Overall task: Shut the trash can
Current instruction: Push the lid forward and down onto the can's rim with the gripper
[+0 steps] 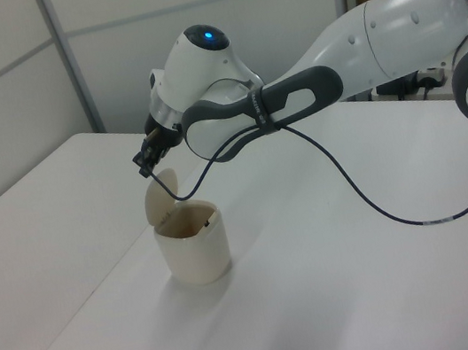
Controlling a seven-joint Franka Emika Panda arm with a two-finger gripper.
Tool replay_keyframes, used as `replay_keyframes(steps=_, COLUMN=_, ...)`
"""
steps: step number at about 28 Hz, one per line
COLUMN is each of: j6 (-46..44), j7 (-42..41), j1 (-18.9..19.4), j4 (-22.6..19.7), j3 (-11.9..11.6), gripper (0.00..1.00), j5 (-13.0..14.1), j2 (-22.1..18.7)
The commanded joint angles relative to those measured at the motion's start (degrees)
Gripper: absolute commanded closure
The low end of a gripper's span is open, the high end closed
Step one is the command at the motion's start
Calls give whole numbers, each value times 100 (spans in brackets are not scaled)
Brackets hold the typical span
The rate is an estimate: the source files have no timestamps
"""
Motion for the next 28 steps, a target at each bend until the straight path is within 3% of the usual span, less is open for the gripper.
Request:
replay_keyframes(steps=1, j6=-866, j7=37, j1=49, j4=89, j3=-57, gripper=100, j5=57, j2=-131)
replay_keyframes(steps=5, j6=-1622, j7=-86, j1=58, j4=81, j3=-57, gripper=100, j5=39, j2=-368)
replay_keyframes(steps=10, j6=-2046, j7=-157, j1=58, j4=81, j3=-66, gripper=100, j5=22, j2=-378)
replay_keyframes(steps=22, j6=-2266, j7=-122, j1=110, j4=-16, j3=-48, gripper=100, j5=-330, j2=-9)
replay_keyframes(steps=28, j6=-2301, j7=-148, j1=146, j4=-200, j3=-48, gripper=100, j5=-348, j2=0)
